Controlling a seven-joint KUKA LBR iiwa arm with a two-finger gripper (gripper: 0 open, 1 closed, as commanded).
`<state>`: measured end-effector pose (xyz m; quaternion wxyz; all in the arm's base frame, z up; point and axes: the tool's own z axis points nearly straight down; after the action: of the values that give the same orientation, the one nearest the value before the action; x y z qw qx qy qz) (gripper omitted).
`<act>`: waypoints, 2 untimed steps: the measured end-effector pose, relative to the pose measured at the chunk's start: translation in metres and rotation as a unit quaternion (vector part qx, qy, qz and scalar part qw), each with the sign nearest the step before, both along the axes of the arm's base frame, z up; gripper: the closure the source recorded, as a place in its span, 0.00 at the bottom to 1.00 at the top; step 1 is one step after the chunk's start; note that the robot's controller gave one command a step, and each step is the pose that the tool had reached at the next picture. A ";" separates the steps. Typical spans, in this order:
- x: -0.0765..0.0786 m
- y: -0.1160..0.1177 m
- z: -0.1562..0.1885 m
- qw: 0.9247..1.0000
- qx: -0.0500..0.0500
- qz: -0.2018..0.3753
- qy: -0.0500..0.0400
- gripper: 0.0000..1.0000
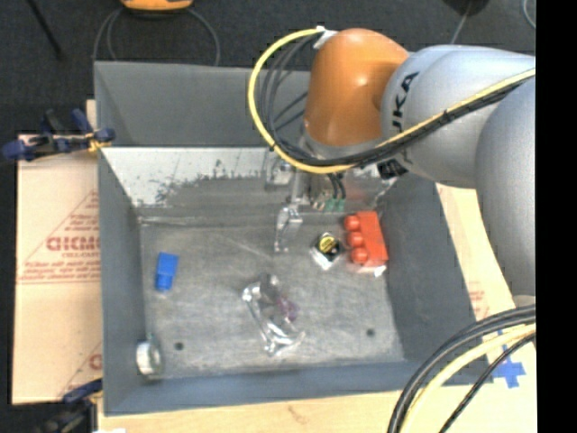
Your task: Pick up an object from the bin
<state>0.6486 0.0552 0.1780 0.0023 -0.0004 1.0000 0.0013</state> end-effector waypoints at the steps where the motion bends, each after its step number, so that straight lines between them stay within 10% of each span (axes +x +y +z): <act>1: -0.045 -0.013 -0.062 0.999 -0.001 0.044 -0.001 0.00; 2: -0.062 -0.014 -0.067 0.999 -0.001 0.044 -0.001 0.00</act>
Offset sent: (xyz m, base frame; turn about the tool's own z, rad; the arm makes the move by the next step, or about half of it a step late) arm -0.0473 -0.0119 -0.0651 -0.0918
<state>0.5865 0.0412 0.1108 0.0028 -0.0442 0.9990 -0.0001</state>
